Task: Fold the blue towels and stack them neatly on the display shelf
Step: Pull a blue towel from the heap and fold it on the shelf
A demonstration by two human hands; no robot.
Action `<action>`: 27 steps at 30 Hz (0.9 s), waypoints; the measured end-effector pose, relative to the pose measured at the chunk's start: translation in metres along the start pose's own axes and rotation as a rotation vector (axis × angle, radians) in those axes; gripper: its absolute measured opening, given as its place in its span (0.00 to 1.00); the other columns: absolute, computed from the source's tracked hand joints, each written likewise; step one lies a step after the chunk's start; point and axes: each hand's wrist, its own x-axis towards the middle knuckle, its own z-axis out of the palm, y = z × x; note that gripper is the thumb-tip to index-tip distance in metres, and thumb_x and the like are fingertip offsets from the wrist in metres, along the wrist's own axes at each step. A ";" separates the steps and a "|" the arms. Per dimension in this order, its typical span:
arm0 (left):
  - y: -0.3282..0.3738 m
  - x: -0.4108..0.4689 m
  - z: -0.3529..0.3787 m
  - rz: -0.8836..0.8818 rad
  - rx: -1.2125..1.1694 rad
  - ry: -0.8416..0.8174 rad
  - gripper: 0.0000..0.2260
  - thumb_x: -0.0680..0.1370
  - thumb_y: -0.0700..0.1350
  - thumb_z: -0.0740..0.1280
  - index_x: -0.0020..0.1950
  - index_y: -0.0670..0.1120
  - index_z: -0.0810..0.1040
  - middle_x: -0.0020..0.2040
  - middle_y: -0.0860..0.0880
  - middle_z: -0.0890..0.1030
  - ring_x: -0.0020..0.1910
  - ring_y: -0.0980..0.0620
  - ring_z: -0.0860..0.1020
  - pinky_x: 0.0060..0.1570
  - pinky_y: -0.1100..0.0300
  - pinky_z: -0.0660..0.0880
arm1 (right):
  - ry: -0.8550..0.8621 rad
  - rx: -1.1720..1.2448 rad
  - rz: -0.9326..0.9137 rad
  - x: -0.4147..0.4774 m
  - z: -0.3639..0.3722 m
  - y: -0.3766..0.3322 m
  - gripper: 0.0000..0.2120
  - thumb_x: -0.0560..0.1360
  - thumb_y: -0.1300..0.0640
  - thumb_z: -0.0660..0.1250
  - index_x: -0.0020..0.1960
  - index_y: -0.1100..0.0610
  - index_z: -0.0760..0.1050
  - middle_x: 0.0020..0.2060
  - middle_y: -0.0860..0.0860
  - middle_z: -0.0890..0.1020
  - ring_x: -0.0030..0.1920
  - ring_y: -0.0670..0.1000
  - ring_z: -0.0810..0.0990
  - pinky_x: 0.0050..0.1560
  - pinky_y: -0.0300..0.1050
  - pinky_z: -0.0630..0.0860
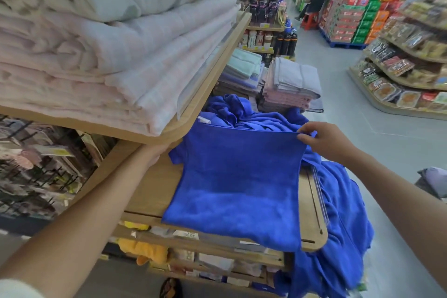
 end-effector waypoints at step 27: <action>-0.046 -0.031 0.036 0.357 1.272 -0.417 0.20 0.81 0.46 0.65 0.74 0.50 0.72 0.69 0.45 0.75 0.69 0.43 0.73 0.66 0.49 0.70 | -0.446 -0.355 0.111 -0.067 0.099 0.015 0.12 0.81 0.50 0.65 0.55 0.59 0.79 0.51 0.56 0.82 0.53 0.59 0.78 0.52 0.54 0.76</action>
